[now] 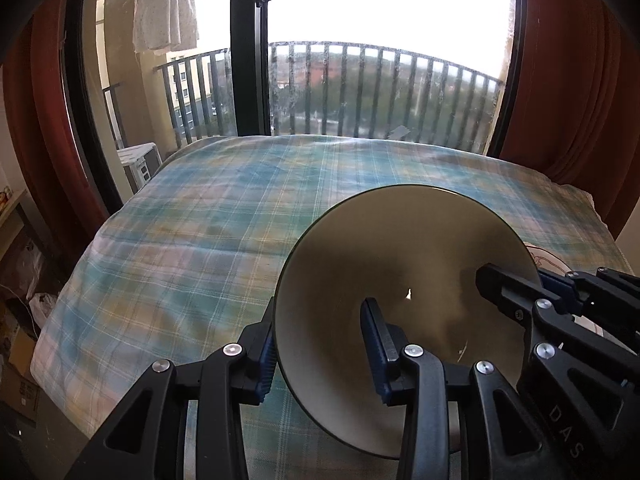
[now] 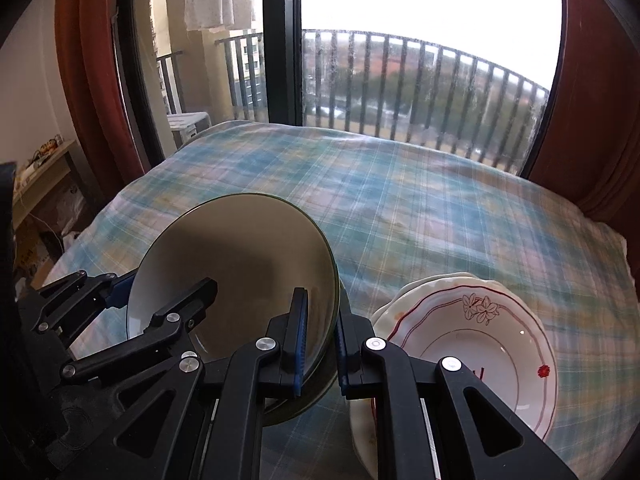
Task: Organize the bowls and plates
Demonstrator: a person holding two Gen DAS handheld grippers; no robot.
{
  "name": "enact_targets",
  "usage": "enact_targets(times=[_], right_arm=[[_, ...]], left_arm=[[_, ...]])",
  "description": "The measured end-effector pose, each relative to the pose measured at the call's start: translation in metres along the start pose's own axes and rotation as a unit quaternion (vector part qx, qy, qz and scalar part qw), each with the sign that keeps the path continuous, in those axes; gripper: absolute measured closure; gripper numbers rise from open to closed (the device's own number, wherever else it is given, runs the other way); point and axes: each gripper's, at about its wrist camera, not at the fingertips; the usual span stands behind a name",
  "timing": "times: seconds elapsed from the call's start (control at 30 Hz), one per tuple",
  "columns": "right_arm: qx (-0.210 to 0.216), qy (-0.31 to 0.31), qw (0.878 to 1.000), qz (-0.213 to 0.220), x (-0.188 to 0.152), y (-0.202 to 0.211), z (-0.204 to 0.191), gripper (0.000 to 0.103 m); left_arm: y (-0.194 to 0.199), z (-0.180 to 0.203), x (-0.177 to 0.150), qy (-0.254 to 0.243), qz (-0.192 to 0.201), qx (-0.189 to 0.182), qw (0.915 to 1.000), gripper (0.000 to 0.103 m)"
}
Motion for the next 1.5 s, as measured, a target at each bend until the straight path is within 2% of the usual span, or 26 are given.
enact_targets(times=[0.23, 0.5, 0.67, 0.9, 1.03, 1.07, 1.17, 1.2, 1.33, 1.5], right_arm=[[-0.001, -0.003, 1.0, 0.004, 0.001, -0.002, 0.003, 0.088], [0.004, -0.019, 1.0, 0.009, 0.0, -0.002, 0.003, 0.087], [0.008, -0.026, 1.0, 0.0, 0.001, 0.0, 0.003, 0.085], [-0.024, -0.019, 1.0, -0.002, 0.005, 0.002, -0.002, 0.083], [-0.043, -0.021, 0.999, 0.002, 0.006, 0.003, 0.0, 0.08], [-0.034, -0.025, 0.999, 0.005, 0.007, 0.003, 0.002, 0.076], [-0.01, -0.038, 0.999, 0.012, 0.008, 0.003, 0.008, 0.048], [-0.008, -0.043, 0.999, 0.019, 0.007, 0.003, 0.01, 0.044], [0.011, -0.067, 0.998, 0.017, 0.01, -0.002, 0.019, 0.043], [0.045, -0.109, 0.993, -0.008, 0.009, -0.018, 0.034, 0.043]], left_arm=[[0.002, 0.001, 0.0, 0.014, 0.009, -0.006, 0.9998, 0.065], [0.003, 0.001, -0.001, 0.007, 0.009, -0.008, 0.9999, 0.062], [0.001, 0.002, -0.002, -0.003, 0.009, -0.017, 0.9998, 0.055], [0.0, 0.002, 0.002, -0.01, 0.012, -0.032, 0.9994, 0.052], [0.0, -0.001, 0.004, -0.009, 0.009, -0.042, 0.9991, 0.04], [0.0, -0.001, 0.005, -0.009, 0.011, -0.045, 0.9989, 0.036], [0.002, -0.001, 0.007, -0.015, 0.019, -0.049, 0.9985, 0.028], [0.001, -0.001, 0.008, -0.016, 0.021, -0.052, 0.9983, 0.026], [-0.006, -0.003, 0.011, -0.013, 0.019, -0.063, 0.9978, 0.019], [-0.02, -0.007, 0.014, -0.003, -0.008, -0.085, 0.9963, 0.018]])
Point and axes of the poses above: each gripper's, at about its wrist camera, not at the fingertips, and y roughly against the way its jaws point, z to its right, x to its top, and after that the axes turned 9 degrees about -z, right-handed
